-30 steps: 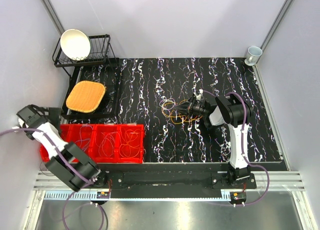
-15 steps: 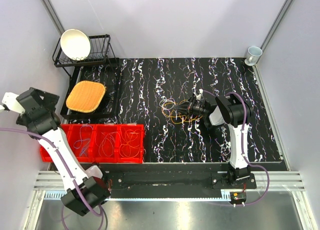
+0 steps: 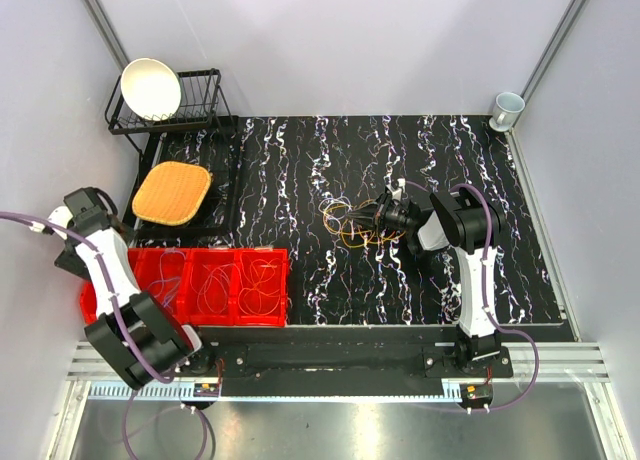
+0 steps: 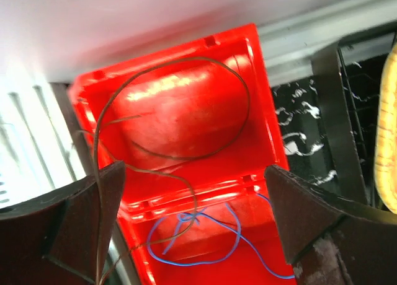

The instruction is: Untangle the cables

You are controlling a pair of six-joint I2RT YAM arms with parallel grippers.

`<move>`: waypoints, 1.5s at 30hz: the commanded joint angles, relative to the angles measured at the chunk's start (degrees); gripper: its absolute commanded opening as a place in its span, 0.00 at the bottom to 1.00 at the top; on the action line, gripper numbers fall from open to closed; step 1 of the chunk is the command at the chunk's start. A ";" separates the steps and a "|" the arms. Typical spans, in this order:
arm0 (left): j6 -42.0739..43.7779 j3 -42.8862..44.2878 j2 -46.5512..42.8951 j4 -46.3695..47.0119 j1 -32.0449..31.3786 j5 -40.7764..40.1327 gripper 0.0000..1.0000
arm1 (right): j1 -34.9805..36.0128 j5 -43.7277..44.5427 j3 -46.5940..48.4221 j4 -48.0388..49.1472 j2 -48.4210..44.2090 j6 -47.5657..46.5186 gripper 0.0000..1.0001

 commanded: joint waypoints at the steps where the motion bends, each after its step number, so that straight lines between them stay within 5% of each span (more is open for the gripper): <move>1: 2.03 2.10 -4.32 0.19 -2.38 -9.46 0.99 | 0.04 -1.54 1.45 11.26 0.68 0.64 0.00; 7: -10.68 1.05 -7.28 -7.63 -1.34 2.83 0.99 | 0.04 -1.63 1.54 11.44 1.47 1.52 0.00; 11: -13.26 -5.11 -11.17 -3.86 11.83 32.63 0.99 | 0.05 -1.89 1.45 11.70 1.38 2.22 0.00; 13: -13.00 -6.52 -11.70 -4.02 15.61 37.54 0.99 | 0.04 -1.89 1.45 11.62 1.12 2.31 0.00; 16: -12.39 -6.26 -13.36 -7.36 15.63 35.02 0.99 | 0.13 -2.07 1.62 11.70 1.56 2.83 0.00; 21: -9.06 -3.37 -18.03 -7.19 7.92 0.94 0.99 | 0.13 -2.16 1.80 12.05 2.52 3.89 0.00; 27: -7.73 -1.43 -15.30 -8.78 8.95 19.79 0.99 | 0.48 -2.24 2.15 12.14 2.96 4.33 0.00; 31: -4.40 -0.02 -21.18 -4.55 -3.05 7.17 0.99 | 0.57 -2.51 1.98 12.14 2.79 4.24 0.00; 36: -1.67 4.71 -21.11 -7.97 -4.14 13.48 0.99 | 0.57 -2.33 1.80 12.14 1.82 3.46 0.00; 41: -2.36 13.68 -16.28 -19.66 -12.49 -9.36 0.99 | 0.66 -2.33 1.36 11.97 -0.20 1.52 0.00; 45: -2.18 12.65 -14.24 -17.23 -11.87 7.28 0.99 | 0.75 -2.51 1.10 12.05 -1.43 0.55 0.00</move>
